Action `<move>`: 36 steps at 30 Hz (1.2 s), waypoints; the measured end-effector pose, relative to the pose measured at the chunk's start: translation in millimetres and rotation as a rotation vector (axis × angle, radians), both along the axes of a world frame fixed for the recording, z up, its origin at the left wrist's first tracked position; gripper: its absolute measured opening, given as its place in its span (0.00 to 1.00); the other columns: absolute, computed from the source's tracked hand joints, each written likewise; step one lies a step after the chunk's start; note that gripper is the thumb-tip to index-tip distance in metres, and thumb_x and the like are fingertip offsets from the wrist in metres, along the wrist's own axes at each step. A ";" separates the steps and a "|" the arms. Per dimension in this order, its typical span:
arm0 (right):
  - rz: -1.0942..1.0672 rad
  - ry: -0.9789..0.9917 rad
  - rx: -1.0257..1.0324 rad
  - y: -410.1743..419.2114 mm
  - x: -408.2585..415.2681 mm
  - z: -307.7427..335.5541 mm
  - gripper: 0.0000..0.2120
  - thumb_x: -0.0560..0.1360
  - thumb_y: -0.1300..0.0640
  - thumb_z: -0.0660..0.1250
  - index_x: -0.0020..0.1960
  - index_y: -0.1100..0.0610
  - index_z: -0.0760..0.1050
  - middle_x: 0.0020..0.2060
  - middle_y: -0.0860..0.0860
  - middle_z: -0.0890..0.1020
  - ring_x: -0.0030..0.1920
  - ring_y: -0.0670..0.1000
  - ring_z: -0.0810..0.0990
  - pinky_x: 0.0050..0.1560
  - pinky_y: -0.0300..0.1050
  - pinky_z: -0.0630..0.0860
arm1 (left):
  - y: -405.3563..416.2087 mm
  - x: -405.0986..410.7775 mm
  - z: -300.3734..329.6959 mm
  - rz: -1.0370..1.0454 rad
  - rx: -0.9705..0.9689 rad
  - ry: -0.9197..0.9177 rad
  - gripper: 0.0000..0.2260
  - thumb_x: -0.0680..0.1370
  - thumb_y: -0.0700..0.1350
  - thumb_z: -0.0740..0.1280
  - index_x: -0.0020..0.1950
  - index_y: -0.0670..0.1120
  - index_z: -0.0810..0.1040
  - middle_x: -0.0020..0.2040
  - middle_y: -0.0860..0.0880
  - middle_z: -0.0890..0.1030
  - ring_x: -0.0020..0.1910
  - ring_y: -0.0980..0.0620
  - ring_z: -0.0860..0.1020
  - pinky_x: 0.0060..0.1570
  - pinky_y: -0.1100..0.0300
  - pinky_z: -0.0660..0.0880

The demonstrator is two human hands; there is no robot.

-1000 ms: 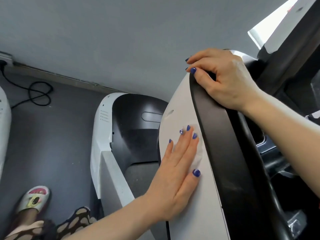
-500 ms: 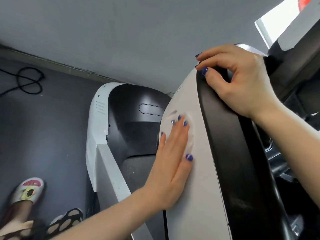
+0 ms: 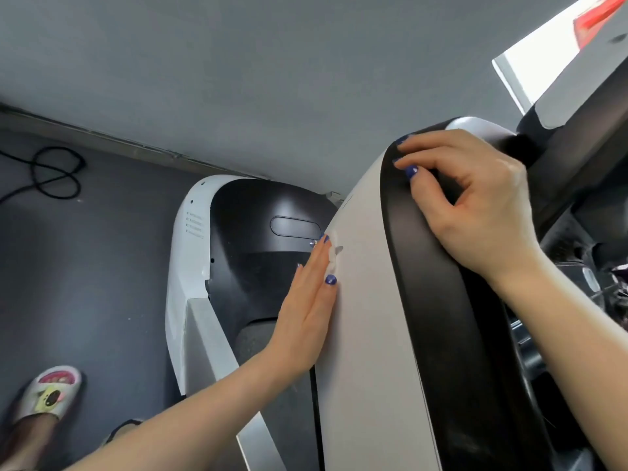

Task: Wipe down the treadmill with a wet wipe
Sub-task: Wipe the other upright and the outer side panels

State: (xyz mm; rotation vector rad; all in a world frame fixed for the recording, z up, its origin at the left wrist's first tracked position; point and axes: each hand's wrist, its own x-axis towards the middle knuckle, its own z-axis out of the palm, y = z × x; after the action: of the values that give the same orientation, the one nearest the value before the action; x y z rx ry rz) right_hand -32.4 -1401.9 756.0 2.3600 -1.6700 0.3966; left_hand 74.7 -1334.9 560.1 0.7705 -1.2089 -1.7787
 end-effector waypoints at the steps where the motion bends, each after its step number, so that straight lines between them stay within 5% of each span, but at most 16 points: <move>1: -0.013 -0.015 -0.018 1.2 -0.9 0.6 0.09 0.78 0.64 0.66 0.49 0.61 0.85 0.53 0.51 0.84 0.55 0.47 0.82 0.58 0.51 0.78 | -2.7 0.4 0.2 0.011 -0.007 0.001 0.20 0.83 0.56 0.50 0.72 0.70 0.49 0.65 0.88 0.50 0.68 0.84 0.48 0.73 0.70 0.42; 5: -0.037 -0.031 0.013 0.0 -1.9 0.1 0.08 0.79 0.64 0.66 0.51 0.61 0.85 0.53 0.51 0.84 0.56 0.44 0.80 0.60 0.38 0.74 | -16.0 -2.8 -3.5 0.023 -0.016 0.013 0.20 0.83 0.55 0.52 0.73 0.71 0.51 0.71 0.81 0.53 0.75 0.74 0.53 0.80 0.55 0.49; 9: -0.028 -0.056 0.102 -5.7 -6.0 1.3 0.08 0.79 0.63 0.66 0.52 0.60 0.84 0.56 0.51 0.83 0.59 0.44 0.80 0.62 0.36 0.71 | -23.1 -6.1 -3.0 0.051 -0.039 0.021 0.22 0.83 0.56 0.52 0.70 0.82 0.52 0.72 0.80 0.56 0.77 0.68 0.56 0.80 0.51 0.54; 12: -0.001 -0.039 0.136 -9.9 -10.4 6.2 0.09 0.81 0.60 0.65 0.54 0.60 0.83 0.58 0.52 0.82 0.62 0.46 0.79 0.64 0.38 0.70 | -19.4 -5.0 -8.5 0.081 -0.091 0.076 0.22 0.84 0.56 0.51 0.76 0.74 0.53 0.76 0.74 0.57 0.79 0.64 0.56 0.80 0.45 0.54; 16: -0.019 0.010 0.168 -39.2 -17.0 8.9 0.10 0.82 0.57 0.63 0.57 0.56 0.81 0.60 0.52 0.81 0.63 0.47 0.78 0.67 0.39 0.69 | -25.1 -10.2 -15.2 0.066 -0.056 0.108 0.23 0.85 0.49 0.52 0.80 0.58 0.54 0.79 0.68 0.58 0.79 0.65 0.54 0.80 0.48 0.50; 22: -0.024 0.035 0.230 -54.4 -14.7 6.2 0.10 0.83 0.57 0.62 0.57 0.57 0.81 0.59 0.52 0.82 0.63 0.47 0.79 0.66 0.41 0.71 | -70.2 -19.6 -7.1 0.018 -0.089 0.079 0.20 0.85 0.53 0.52 0.77 0.64 0.56 0.71 0.80 0.58 0.72 0.75 0.59 0.73 0.69 0.53; 28: -0.018 0.034 0.243 -51.9 -13.2 8.2 0.10 0.82 0.58 0.62 0.55 0.59 0.81 0.57 0.53 0.82 0.62 0.50 0.80 0.64 0.45 0.72 | -40.0 -15.9 -20.8 0.043 -0.214 0.076 0.24 0.85 0.50 0.51 0.82 0.49 0.54 0.82 0.57 0.56 0.81 0.57 0.53 0.79 0.56 0.48; 36: -0.007 0.013 0.273 -53.5 -14.0 7.7 0.09 0.82 0.59 0.62 0.54 0.58 0.81 0.57 0.53 0.82 0.61 0.50 0.80 0.64 0.48 0.74 | -93.3 -22.5 11.4 0.031 -0.179 0.090 0.24 0.85 0.49 0.53 0.82 0.46 0.59 0.81 0.54 0.62 0.79 0.60 0.57 0.79 0.55 0.54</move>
State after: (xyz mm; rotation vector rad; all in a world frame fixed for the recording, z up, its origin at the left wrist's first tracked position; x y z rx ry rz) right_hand -46.3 -1455.4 763.7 2.5365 -1.8285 0.1599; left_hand 52.2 -1428.2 571.5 0.5957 -1.2692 -1.6370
